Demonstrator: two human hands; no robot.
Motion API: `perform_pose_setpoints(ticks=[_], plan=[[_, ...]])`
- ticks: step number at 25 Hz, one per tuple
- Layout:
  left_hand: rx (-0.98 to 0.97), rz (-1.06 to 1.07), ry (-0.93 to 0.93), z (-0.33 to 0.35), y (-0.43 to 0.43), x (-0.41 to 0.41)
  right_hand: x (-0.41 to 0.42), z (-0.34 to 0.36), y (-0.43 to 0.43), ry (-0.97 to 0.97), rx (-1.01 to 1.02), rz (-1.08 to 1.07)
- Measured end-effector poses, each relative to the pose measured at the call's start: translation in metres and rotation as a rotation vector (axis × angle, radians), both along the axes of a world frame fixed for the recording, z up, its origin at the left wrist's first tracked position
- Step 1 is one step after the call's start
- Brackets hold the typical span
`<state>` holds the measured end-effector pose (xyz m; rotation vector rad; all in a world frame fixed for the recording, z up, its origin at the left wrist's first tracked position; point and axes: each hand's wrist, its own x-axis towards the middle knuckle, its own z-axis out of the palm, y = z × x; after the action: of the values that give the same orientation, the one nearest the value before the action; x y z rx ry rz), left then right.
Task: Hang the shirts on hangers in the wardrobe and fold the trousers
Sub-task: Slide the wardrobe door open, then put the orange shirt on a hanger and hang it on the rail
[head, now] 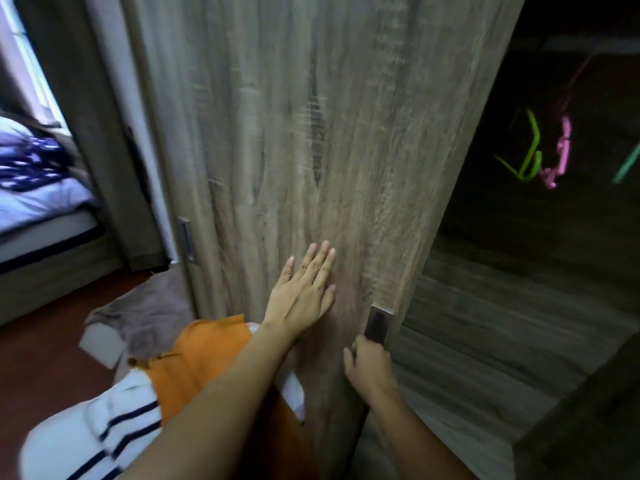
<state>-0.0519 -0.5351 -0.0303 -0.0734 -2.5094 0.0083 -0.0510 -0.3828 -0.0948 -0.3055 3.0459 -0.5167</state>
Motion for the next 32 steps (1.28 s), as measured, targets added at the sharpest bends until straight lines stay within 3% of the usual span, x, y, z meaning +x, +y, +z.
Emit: perform_pose_setpoints(ticks=[4, 10, 12, 16, 20, 26, 32], plan=[[0.2, 0.227, -0.098, -0.003, -0.052, 0.07, 0.014, 0.028, -0.054, 0.191, -0.175, 0.166], [0.453, 0.513, -0.264, -0.044, -0.113, 0.176, 0.06, 0.04, -0.142, 0.178, -0.411, 0.456], [0.476, 0.606, -0.29, -0.062, -0.122, 0.2, 0.077, 0.039, -0.161, 0.156, -0.344, 0.519], [0.494, 0.676, -0.324, -0.081, -0.123, 0.214, 0.09, 0.033, -0.179, 0.103, -0.008, 0.583], [0.48, 0.686, -0.327, -0.084, -0.123, 0.213, 0.094, 0.041, -0.183, 0.165, -0.087, 0.491], [0.521, 0.627, -0.341, -0.08, -0.123, 0.217, 0.093, 0.056, -0.169, 0.072, -0.792, 0.149], [0.706, 0.562, -0.242, -0.059, -0.123, 0.207, 0.083, 0.099, -0.135, 0.256, -0.989, 0.25]])
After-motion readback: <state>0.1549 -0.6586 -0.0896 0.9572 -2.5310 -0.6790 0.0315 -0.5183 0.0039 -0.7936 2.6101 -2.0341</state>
